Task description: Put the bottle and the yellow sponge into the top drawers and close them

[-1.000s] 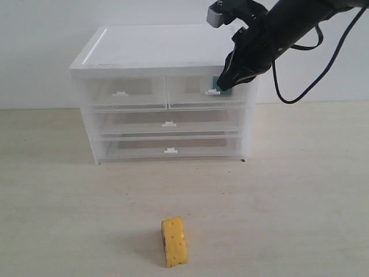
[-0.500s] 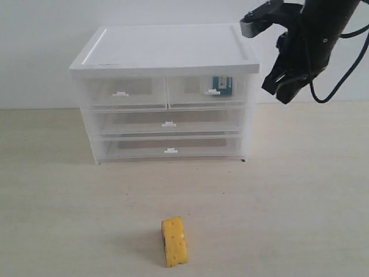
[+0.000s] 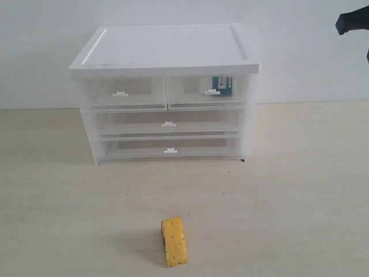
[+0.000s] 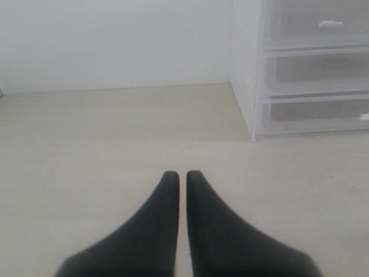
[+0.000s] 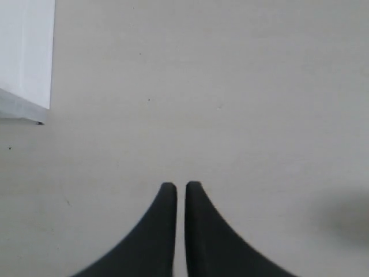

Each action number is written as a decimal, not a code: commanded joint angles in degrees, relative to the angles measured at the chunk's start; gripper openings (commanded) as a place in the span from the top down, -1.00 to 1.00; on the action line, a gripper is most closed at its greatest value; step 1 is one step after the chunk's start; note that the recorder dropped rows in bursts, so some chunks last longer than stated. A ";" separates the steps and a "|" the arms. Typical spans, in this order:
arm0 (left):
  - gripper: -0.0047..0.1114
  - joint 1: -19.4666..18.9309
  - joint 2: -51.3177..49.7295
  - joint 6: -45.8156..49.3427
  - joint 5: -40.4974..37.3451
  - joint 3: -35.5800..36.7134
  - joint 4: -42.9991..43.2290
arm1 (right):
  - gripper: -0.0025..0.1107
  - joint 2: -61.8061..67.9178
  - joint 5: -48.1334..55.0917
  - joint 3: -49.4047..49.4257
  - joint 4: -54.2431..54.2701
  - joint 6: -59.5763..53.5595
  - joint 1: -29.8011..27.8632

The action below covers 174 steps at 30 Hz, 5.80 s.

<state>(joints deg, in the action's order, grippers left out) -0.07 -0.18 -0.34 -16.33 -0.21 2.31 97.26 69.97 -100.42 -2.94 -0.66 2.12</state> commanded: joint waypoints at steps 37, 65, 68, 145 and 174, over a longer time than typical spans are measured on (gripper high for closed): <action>0.84 -0.25 0.18 -0.08 0.05 0.21 -0.41 | 0.93 -54.77 -33.88 51.31 2.43 0.00 -0.41; 0.84 -0.25 0.18 -0.08 0.05 0.21 -0.41 | 0.93 -88.43 -49.65 91.02 2.94 -1.48 -0.41; 0.84 -0.25 0.18 -0.08 0.05 0.21 -0.41 | 0.93 -91.64 -50.13 93.10 2.94 -1.36 -0.41; 0.84 -0.24 0.18 -3.15 15.73 0.21 -13.54 | 0.93 -97.26 -51.52 100.42 4.04 0.66 -0.41; 0.84 0.10 -38.28 -12.35 30.97 -25.12 4.51 | 0.93 -97.26 -51.52 100.42 4.04 0.66 -0.41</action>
<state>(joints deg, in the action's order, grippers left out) -0.07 -34.58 -10.40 12.91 -24.73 4.63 0.35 18.92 -0.21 1.07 0.00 1.87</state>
